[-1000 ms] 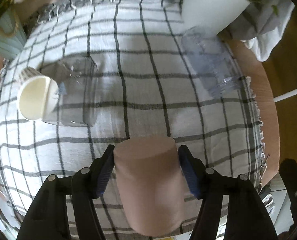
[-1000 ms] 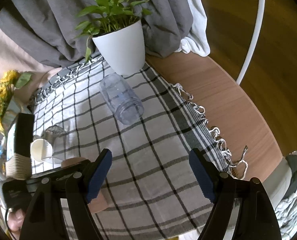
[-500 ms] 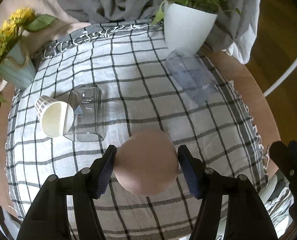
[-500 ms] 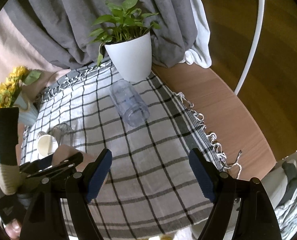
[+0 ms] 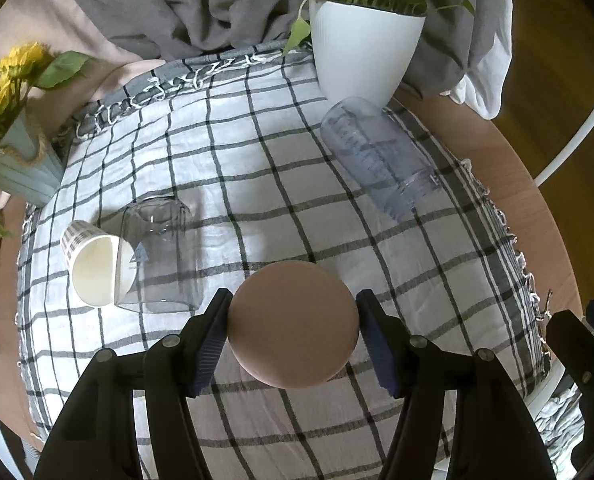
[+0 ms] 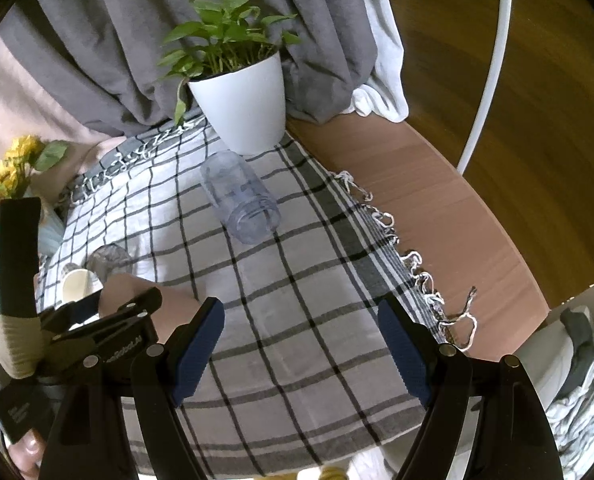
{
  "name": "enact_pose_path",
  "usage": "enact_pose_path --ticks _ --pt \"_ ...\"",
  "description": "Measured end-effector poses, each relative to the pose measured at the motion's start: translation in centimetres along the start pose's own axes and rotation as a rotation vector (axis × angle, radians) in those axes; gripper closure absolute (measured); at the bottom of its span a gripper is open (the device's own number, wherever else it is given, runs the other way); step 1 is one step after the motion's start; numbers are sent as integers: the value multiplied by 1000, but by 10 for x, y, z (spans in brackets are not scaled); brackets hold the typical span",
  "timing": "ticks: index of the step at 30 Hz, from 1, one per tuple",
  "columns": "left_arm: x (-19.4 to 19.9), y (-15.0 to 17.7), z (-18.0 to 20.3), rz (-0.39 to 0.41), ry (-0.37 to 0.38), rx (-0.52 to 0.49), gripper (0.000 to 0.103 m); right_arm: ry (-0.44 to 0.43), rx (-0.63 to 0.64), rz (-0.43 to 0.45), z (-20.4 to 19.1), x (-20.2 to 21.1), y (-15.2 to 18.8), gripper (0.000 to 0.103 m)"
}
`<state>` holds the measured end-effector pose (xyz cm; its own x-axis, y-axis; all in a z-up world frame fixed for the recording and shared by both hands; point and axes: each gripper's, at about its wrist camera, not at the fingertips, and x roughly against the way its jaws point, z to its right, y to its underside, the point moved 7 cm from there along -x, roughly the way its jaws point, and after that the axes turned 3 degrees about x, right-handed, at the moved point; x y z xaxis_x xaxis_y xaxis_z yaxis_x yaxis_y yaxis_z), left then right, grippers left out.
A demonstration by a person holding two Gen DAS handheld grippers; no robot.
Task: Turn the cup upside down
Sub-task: 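Lower the pink cup onto the cloth, rim down, with the right gripper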
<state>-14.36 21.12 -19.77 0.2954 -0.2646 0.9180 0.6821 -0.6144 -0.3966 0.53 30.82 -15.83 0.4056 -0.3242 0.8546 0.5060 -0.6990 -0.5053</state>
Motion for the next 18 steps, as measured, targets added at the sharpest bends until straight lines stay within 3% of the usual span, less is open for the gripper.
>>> enact_pose_path --ticks 6,8,10,18 --pt "-3 -2 -1 -24 9 15 40 6 -2 -12 1 -7 -1 24" --pt "-4 -1 -2 -37 6 18 34 5 -2 -16 0 -8 -1 24" --pt "-2 0 -4 -31 -3 27 20 5 4 -19 -2 -9 -1 24" --pt "39 4 -22 63 -80 72 10 11 22 -6 -5 0 0 24"
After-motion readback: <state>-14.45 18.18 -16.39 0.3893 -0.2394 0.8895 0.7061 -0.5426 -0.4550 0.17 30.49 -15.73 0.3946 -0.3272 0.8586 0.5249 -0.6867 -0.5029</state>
